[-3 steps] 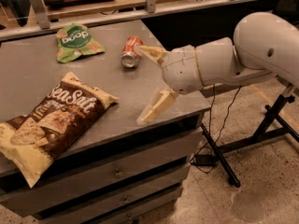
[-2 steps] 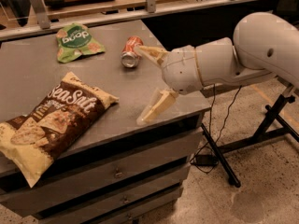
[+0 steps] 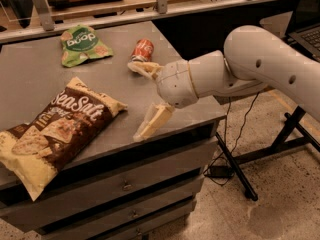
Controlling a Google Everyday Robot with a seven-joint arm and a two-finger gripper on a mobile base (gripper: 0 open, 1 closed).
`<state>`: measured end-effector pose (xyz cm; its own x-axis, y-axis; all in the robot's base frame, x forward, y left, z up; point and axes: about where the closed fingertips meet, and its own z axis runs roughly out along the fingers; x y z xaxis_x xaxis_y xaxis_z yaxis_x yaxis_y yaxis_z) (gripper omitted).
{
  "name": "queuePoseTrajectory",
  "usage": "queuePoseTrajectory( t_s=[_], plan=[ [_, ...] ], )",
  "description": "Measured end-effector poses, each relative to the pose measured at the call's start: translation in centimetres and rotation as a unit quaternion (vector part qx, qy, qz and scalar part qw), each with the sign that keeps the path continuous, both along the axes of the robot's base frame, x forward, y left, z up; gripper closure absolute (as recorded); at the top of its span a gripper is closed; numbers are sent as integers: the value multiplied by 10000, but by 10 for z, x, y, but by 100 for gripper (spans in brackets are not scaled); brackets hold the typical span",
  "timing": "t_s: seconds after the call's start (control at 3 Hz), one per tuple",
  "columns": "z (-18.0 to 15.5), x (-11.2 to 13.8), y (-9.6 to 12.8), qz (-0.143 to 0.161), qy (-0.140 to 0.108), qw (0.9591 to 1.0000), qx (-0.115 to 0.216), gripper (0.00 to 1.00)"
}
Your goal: Move brown chip bag near green jalapeno chip bag
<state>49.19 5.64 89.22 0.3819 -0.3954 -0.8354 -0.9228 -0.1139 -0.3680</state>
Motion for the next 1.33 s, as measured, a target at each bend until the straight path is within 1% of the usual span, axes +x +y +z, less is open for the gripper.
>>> queuePoseTrajectory(
  t_s=[0.33,0.67,1.0,1.33],
  plan=[
    [-14,7,25,136,129,9998,-14,0],
    [-26,16,61,10,318,9993,-190,0],
    [-32,22,84,-123,378,9988,-270,0],
    [-37,27,98,-219,408,9984,-326,0]
  ],
)
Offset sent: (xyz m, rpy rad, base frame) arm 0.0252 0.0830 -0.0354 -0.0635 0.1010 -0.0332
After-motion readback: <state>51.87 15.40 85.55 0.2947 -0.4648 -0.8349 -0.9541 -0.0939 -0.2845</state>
